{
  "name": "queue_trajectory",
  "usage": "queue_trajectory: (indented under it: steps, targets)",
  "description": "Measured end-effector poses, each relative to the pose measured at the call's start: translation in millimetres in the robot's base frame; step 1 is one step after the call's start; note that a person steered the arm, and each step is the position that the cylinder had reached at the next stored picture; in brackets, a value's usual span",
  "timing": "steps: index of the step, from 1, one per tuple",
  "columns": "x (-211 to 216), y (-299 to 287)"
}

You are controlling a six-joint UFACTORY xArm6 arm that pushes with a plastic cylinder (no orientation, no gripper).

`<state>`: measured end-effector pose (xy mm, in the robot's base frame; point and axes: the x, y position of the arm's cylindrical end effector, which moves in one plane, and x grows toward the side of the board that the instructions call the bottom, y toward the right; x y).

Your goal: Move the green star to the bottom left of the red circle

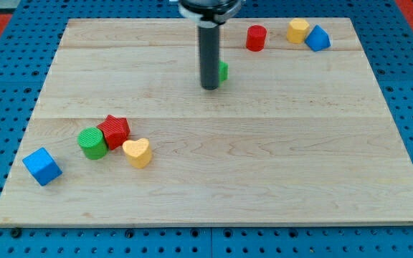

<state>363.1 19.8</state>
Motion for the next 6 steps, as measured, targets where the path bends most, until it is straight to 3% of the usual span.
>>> queue_trajectory:
  steps: [1,3,5,6]
  targets:
    - [-28,39]
    - [4,-42]
    - [-42,-2]
    - [-44,34]
